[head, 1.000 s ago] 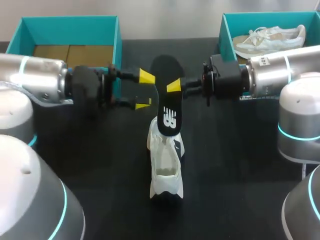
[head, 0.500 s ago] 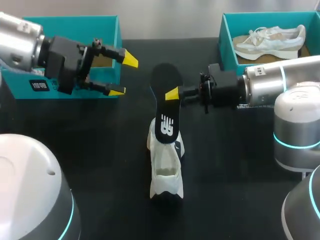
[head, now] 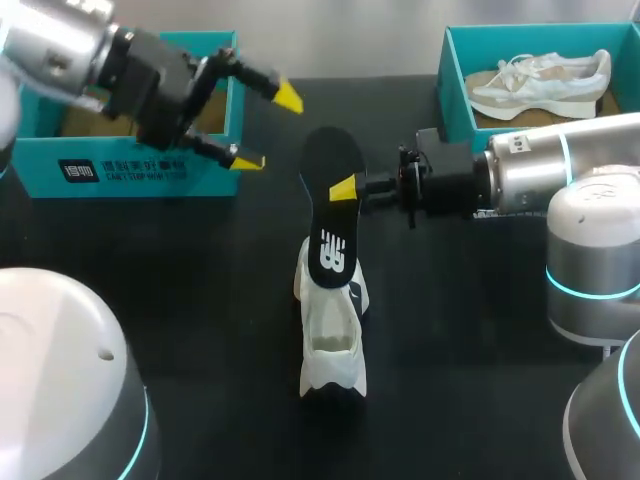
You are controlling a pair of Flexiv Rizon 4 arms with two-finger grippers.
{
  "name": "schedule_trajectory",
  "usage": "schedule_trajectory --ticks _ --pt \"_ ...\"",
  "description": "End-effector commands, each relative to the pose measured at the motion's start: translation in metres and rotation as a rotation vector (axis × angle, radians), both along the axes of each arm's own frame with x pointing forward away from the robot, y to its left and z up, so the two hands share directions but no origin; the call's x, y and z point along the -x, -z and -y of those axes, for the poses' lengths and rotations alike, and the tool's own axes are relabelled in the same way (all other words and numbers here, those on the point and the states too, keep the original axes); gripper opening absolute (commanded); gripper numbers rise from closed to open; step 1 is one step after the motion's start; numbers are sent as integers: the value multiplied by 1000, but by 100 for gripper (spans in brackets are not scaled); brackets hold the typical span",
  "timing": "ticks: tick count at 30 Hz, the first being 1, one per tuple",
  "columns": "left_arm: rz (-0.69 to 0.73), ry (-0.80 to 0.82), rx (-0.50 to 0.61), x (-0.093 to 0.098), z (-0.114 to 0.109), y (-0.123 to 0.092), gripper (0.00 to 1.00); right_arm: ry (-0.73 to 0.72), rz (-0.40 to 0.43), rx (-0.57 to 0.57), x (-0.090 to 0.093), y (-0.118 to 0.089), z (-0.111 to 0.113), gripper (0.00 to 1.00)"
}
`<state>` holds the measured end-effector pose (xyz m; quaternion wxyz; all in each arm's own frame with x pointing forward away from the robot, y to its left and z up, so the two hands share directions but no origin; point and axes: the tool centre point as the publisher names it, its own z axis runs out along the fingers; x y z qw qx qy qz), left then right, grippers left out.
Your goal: Take the shoe out of the shoebox, open the shoe tongue, remove and reinsert the insole, then place the shoe into the shoebox
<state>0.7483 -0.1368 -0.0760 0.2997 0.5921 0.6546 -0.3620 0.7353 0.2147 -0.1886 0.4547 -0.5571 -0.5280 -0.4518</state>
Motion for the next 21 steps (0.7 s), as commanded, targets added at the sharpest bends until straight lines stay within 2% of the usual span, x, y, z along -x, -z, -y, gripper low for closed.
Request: schedule_trajectory --ticks 1,13,21 --pt "-64 20 -434 -20 21 -16 100 2 -1 5 0 0 -2 0" --pt "-80 55 -715 -33 31 -27 100 2 -1 5 0 0 -2 0" --pt "-62 57 -811 -42 44 -32 100 2 -1 5 0 0 -2 0"
